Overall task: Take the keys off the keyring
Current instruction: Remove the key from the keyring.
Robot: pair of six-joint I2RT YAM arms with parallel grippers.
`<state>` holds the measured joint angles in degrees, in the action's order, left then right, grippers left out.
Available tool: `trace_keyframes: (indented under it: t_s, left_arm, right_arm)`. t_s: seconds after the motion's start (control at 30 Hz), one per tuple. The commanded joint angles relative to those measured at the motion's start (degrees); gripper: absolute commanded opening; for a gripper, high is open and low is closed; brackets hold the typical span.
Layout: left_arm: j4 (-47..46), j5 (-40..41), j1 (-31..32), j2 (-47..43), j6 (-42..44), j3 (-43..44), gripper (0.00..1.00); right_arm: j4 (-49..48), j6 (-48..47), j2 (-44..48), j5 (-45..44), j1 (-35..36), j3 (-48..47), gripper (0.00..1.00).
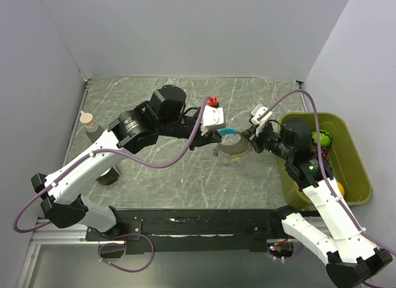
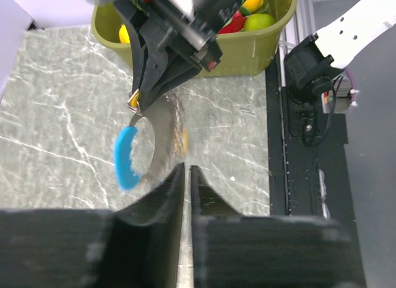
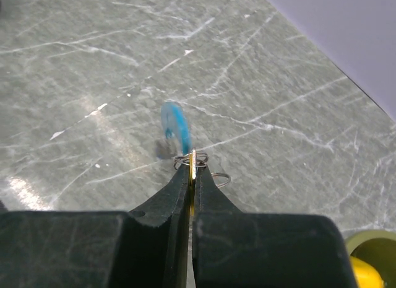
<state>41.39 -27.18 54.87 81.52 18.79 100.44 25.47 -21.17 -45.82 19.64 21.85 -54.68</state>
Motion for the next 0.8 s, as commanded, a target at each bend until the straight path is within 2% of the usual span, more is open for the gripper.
trace_keyframes:
  t_s: [0.0,0.07,0.27,0.77]
  left_arm:
    - [-2.01,-0.68,-0.12,0.22,-0.68,-0.60,0.25]
    - [-2.27,-0.68,-0.12,0.40,-0.68,-0.95,0.32]
    - [-2.98,0.28,-0.20,0.22,-0.59,-1.83,0.40]
    - [-3.51,-1.30,-0.20,1.01,-0.51,-3.24,0.43]
  right_arm:
    - [-0.69,-1.77,0.21,6.71,-0.23,-5.70,0.00]
    - [0.27,-2.38,-0.14,9.35,-0.31,-6.75,0.00]
    - [5.28,-5.28,-1.90,19.72,-0.31,-10.44,0.00]
    - [9.68,-4.76,-4.10,30.28,-0.31,-15.37,0.00]
